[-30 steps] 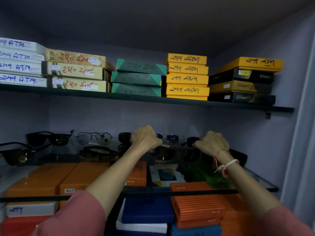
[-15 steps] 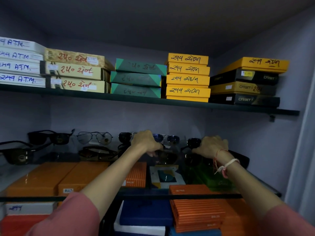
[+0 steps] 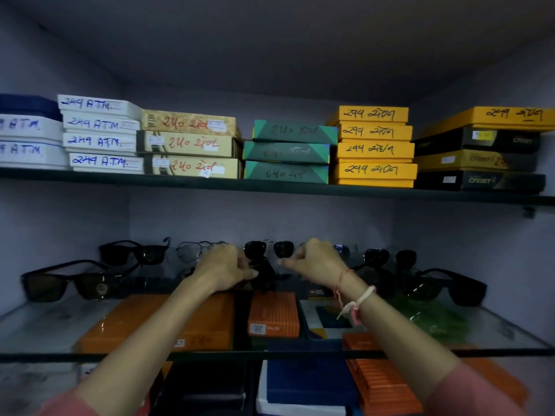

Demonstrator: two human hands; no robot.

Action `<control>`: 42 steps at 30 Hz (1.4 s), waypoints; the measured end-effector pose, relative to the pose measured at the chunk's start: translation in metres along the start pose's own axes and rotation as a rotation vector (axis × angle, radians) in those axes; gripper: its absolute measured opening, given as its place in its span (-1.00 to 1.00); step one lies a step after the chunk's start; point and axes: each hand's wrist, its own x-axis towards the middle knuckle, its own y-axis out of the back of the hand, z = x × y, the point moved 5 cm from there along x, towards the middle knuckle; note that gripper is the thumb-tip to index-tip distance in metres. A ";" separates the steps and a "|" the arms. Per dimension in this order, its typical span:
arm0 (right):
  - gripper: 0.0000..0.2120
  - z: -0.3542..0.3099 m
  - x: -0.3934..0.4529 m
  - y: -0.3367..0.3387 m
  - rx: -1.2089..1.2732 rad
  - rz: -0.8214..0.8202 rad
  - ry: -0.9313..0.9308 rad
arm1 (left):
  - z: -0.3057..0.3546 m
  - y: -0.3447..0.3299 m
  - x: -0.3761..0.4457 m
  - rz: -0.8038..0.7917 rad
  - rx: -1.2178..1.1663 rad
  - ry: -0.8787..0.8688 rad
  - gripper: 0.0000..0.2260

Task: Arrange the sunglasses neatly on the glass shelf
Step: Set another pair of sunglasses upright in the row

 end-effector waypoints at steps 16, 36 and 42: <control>-0.81 -0.026 0.008 -0.021 0.242 0.080 0.110 | -0.050 0.045 -0.002 0.231 -0.261 0.023 -0.71; -0.83 -0.013 -0.004 0.033 0.052 0.395 0.067 | -0.014 0.060 0.001 0.320 -0.125 0.023 -0.73; -0.82 0.003 0.003 0.034 -0.005 0.326 -0.071 | -0.015 0.053 0.005 0.264 -0.042 0.127 -0.76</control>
